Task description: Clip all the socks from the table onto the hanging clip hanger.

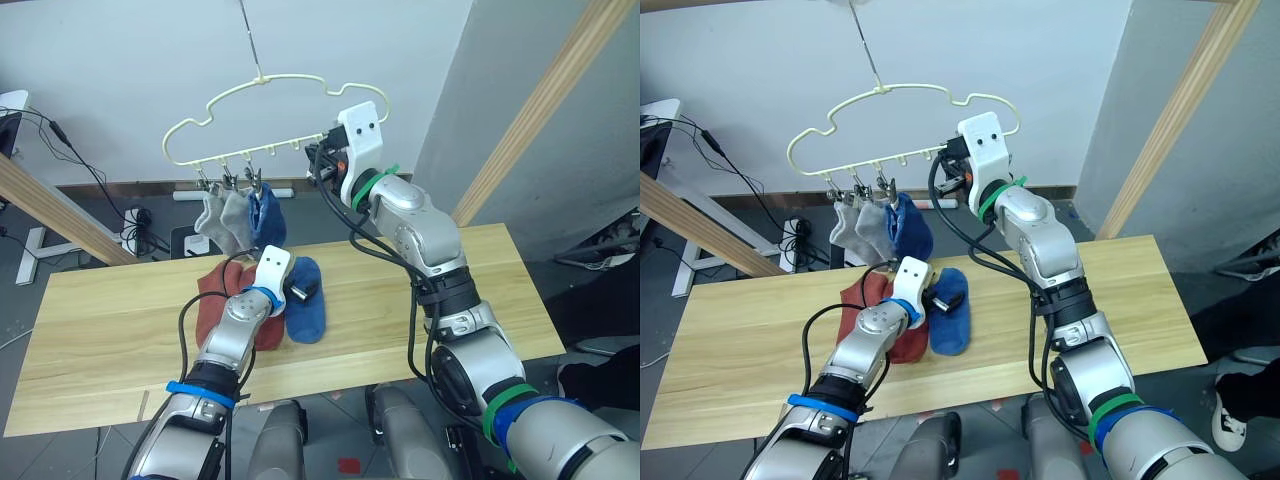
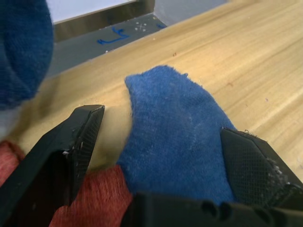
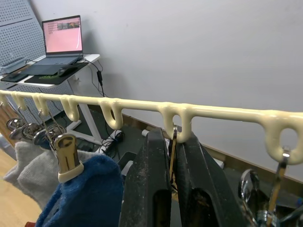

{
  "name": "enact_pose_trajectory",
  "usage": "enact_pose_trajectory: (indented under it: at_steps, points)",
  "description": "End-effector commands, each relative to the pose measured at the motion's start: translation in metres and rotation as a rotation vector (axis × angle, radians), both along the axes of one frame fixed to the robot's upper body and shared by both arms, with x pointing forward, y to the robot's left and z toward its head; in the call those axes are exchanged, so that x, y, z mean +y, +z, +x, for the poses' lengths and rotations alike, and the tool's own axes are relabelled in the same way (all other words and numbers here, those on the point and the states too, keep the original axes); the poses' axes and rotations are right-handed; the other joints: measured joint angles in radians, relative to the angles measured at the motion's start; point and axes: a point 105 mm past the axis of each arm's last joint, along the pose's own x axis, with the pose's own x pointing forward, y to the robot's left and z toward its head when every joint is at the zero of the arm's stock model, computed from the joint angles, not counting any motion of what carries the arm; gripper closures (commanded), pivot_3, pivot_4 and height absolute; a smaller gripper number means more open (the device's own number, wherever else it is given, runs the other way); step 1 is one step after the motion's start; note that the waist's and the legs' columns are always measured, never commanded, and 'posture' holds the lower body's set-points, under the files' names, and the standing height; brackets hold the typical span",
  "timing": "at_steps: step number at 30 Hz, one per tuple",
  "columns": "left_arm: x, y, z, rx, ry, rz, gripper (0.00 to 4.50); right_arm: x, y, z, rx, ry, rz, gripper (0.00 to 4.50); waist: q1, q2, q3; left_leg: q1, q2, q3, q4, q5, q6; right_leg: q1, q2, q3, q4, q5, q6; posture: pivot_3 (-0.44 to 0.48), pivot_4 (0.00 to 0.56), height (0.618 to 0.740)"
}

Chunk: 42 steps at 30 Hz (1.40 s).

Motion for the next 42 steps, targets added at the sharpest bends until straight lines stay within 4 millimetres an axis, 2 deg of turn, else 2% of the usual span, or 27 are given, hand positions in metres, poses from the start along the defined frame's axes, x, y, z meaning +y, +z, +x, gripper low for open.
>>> enact_pose_trajectory:
  at_steps: [1,10,13,20,24,29,36,42]
  points:
    - [0.006,-0.017,-0.006,0.04,-0.007,0.064,0.98,0.003,0.018,-0.01,-0.058,0.029,0.038,4.5,-0.001,0.0,0.0,0.0,0.0,0.0,0.0,0.0,0.0,0.0,0.0,0.0,0.0,0.0,0.0,-0.067,0.313,0.74]
    - [0.01,-0.022,-0.016,0.036,-0.042,0.063,3.71,0.002,0.016,-0.013,-0.059,0.026,0.031,4.5,-0.004,0.0,0.0,0.001,0.001,0.0,0.0,0.0,0.0,0.0,0.0,0.0,0.001,0.0,0.0,-0.082,0.31,0.74]
    - [0.001,-0.003,-0.016,-0.083,-0.147,0.085,4.48,0.002,0.016,-0.013,-0.056,0.022,0.032,4.5,-0.005,0.0,0.0,0.001,0.001,0.0,0.0,0.0,0.0,0.0,0.0,0.0,0.001,0.0,0.0,-0.085,0.327,0.74]
    - [-0.031,0.085,-0.013,-0.464,-0.339,0.006,4.48,0.002,0.017,-0.017,-0.047,0.035,0.036,4.5,0.001,0.0,0.006,-0.001,0.002,-0.001,0.0,0.0,0.0,0.0,-0.002,0.0,-0.001,0.0,0.0,-0.093,0.343,0.74]
    - [-0.037,0.117,-0.011,-0.584,-0.343,-0.032,4.48,0.003,0.019,-0.02,-0.032,0.055,0.051,4.5,0.0,0.0,0.009,-0.002,0.002,0.0,0.0,0.0,0.0,0.0,-0.004,0.0,-0.002,0.0,0.0,-0.095,0.352,0.74]
    - [-0.036,0.134,-0.01,-0.667,-0.304,-0.052,4.48,0.005,0.018,-0.024,-0.016,0.075,0.061,4.5,-0.007,0.001,0.011,-0.002,0.001,0.002,-0.001,-0.001,0.001,-0.001,-0.002,0.0,-0.002,0.0,0.0,-0.097,0.352,0.74]
    - [-0.028,0.143,-0.011,-0.731,-0.247,-0.056,4.48,0.004,0.018,-0.025,-0.001,0.079,0.064,4.5,-0.006,0.001,0.014,-0.002,0.001,0.002,0.0,-0.001,0.001,-0.002,-0.001,0.0,-0.001,0.0,0.0,-0.096,0.354,0.74]
    - [-0.028,0.153,-0.012,-0.792,-0.238,-0.041,4.48,0.004,0.016,-0.027,0.013,0.088,0.061,4.5,-0.005,0.002,0.014,-0.002,0.001,0.002,0.0,-0.001,0.001,-0.002,-0.001,0.0,-0.002,0.0,0.0,-0.09,0.352,0.74]
